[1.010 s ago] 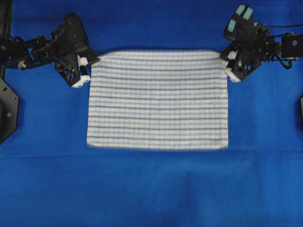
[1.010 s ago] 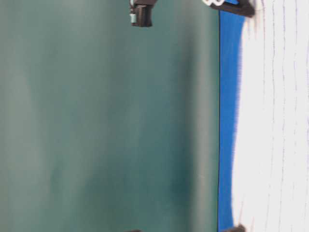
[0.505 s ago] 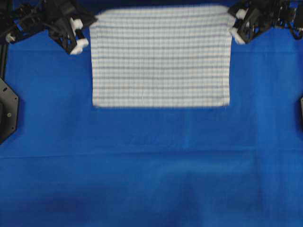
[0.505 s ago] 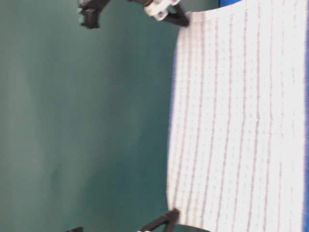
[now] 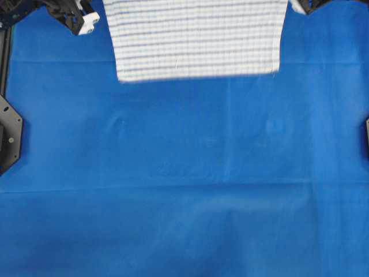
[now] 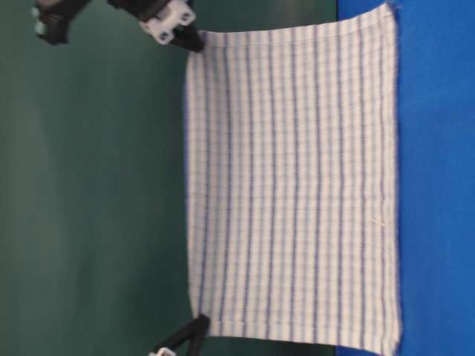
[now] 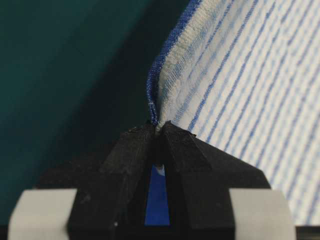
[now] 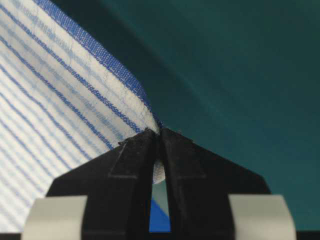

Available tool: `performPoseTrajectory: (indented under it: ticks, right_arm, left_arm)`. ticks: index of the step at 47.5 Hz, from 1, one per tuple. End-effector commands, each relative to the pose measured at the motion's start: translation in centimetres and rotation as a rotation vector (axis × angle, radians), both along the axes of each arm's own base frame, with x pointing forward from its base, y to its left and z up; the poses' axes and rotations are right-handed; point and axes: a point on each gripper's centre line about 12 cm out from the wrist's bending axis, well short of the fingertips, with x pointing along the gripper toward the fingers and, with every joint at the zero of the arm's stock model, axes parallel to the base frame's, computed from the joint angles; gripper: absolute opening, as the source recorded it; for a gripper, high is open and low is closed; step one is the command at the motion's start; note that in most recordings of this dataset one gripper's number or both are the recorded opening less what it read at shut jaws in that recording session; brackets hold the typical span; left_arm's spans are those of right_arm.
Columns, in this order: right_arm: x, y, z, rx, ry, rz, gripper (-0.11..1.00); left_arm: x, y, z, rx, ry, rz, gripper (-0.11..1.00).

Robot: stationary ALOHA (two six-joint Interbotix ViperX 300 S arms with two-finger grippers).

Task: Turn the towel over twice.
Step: 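Lift the corners and pull the towel up toward the far side, then bring the towel back over and lay it flat on the table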

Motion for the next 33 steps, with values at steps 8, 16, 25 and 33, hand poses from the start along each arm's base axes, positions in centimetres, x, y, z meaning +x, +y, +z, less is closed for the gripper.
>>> performPoseTrajectory:
  ticks: [8, 16, 25, 33]
  right_arm:
    - [-0.4, 3.1, 3.9, -0.065, -0.06, 0.038, 0.08]
    - [-0.4, 6.6, 4.0, -0.05, -0.03, 0.087, 0.08]
    - [0.0, 11.2, 3.0, 0.011, 0.045, 0.156, 0.08]
    - [0.5, 15.3, 1.2, 0.11, 0.117, 0.232, 0.08]
  left_arm:
    - [-0.6, -1.8, 4.5, 0.13, -0.066, -0.044, 0.04]
    - [-0.4, -5.0, 5.2, 0.148, -0.071, -0.138, 0.04]
    - [0.0, -8.3, 3.3, 0.074, -0.004, -0.248, 0.04]
    - [0.2, -11.0, 0.7, 0.017, 0.062, -0.341, 0.04]
